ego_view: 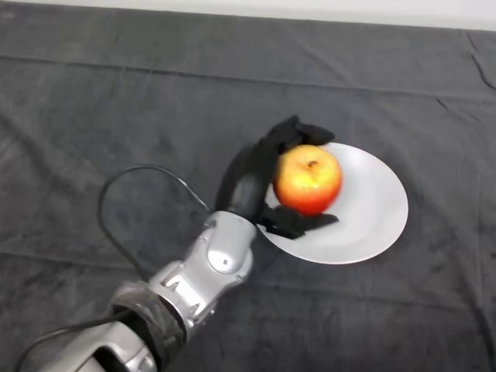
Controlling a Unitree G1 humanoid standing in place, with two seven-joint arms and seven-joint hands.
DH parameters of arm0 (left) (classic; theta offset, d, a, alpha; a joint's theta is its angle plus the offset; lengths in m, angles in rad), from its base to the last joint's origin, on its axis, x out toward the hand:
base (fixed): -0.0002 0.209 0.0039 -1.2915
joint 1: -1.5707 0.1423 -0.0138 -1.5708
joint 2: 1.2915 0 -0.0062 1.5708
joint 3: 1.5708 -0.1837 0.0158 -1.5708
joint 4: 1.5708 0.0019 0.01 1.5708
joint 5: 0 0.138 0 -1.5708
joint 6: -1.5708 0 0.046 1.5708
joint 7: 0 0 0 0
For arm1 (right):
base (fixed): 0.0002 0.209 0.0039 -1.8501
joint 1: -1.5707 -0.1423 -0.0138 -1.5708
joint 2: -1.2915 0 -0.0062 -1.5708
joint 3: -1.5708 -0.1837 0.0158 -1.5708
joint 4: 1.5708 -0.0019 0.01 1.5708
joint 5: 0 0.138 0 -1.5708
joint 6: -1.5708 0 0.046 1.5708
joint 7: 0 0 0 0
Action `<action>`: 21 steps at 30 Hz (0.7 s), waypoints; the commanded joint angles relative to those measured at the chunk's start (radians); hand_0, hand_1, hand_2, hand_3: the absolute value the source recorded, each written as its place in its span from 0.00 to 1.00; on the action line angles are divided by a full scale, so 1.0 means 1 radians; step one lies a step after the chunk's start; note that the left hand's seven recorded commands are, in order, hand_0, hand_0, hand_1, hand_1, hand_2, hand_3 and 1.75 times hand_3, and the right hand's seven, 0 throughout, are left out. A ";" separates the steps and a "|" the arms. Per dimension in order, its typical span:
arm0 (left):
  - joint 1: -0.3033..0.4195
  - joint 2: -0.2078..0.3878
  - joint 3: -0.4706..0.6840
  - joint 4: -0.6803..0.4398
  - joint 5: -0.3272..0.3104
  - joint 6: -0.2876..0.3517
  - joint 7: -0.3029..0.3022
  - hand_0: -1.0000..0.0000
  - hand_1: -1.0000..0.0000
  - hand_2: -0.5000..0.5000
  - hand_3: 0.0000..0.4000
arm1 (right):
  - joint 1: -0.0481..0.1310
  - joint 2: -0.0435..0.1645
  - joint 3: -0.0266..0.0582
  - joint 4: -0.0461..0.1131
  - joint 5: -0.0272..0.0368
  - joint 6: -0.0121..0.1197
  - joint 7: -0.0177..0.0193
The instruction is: Move the apple to the plate
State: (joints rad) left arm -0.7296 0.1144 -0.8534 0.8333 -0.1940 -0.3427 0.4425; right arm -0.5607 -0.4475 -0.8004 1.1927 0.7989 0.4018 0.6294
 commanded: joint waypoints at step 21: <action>-0.114 0.009 -0.180 0.105 -0.101 0.000 -0.073 1.00 1.00 0.50 0.00 | -0.007 -0.027 -0.0139 0.012 -0.0019 0.004 0.0001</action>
State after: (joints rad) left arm -0.7828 0.1159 -1.0144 0.9124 -0.2794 -0.3424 0.3810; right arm -0.5607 -0.4475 -0.8005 1.1927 0.7990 0.4018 0.6296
